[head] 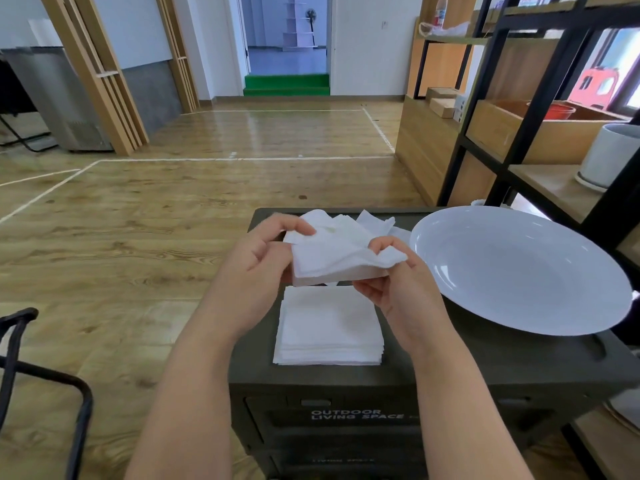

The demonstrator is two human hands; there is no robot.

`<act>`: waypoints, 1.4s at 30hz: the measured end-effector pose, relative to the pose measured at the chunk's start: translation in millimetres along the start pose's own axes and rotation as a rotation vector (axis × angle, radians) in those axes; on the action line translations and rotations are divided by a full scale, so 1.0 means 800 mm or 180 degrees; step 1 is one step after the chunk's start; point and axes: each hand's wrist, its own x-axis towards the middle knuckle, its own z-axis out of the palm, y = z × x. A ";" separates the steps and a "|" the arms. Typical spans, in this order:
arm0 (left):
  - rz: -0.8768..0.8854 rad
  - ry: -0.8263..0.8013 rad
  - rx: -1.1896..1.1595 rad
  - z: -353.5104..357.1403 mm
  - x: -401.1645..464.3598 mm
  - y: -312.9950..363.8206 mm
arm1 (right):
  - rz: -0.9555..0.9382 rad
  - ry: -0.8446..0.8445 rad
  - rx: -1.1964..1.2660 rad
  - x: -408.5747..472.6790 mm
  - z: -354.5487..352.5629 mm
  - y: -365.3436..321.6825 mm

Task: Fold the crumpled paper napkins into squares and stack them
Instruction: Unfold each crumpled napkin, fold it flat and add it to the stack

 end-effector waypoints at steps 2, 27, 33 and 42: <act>-0.0149 -0.0104 -0.0418 0.002 0.002 0.000 | -0.0090 -0.0116 -0.0008 -0.002 0.000 0.000; -0.0604 0.0683 0.0642 0.030 0.013 -0.049 | -0.0178 0.0395 -0.2258 0.003 0.001 0.016; -0.1294 0.0358 0.1360 0.026 0.007 -0.056 | -0.0244 0.0391 -0.2974 0.002 -0.003 0.028; -0.1649 0.0017 0.2188 0.024 0.008 -0.066 | -0.0268 0.0506 -0.3636 -0.004 -0.003 0.032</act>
